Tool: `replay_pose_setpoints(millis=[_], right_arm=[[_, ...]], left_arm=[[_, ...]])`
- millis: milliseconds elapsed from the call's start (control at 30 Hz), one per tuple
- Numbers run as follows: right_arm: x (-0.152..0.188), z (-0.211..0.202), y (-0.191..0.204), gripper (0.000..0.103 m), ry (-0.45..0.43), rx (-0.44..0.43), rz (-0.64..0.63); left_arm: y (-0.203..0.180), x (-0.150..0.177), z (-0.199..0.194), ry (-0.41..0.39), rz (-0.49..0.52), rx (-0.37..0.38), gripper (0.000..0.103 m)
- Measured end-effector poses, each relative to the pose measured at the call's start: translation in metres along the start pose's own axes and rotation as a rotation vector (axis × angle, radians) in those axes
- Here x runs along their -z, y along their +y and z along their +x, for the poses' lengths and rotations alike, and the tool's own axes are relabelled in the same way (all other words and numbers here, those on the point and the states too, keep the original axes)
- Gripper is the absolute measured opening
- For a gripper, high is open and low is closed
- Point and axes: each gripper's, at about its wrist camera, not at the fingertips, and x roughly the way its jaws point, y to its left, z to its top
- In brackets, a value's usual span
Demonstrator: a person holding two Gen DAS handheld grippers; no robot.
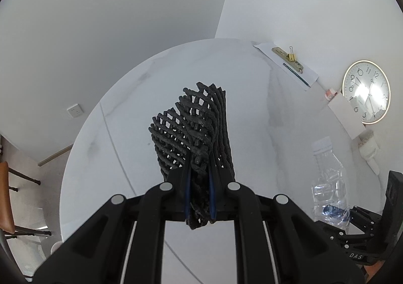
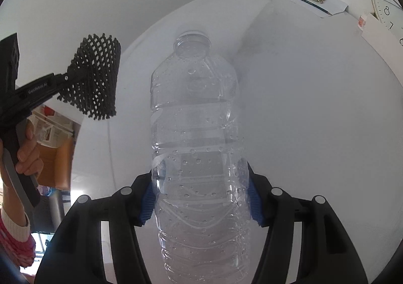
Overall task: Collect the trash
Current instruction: 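Carry the black mesh and clear bottle over the wastebasket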
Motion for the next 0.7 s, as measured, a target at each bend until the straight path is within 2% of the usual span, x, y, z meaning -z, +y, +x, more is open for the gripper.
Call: replay_pose_setpoints(millis=[233,433,700], right_arm=[[0.043,-0.041,0.082,0.060,-0.053,-0.089,-0.082],[0.088,-0.060,0.154,0.060,-0.063,-0.174,-0.173],[0.134,-0.057,0.241,0.061,0.001,-0.283,-0.304]], left_arm=[[0.028,0.065,-0.101,-0.031,-0.022,-0.056,0.011],[0.072,0.126,-0.190,-0.073,-0.085,-0.121,0.011],[0.127,0.197,-0.255,-0.072,-0.155,-0.216,0.011]])
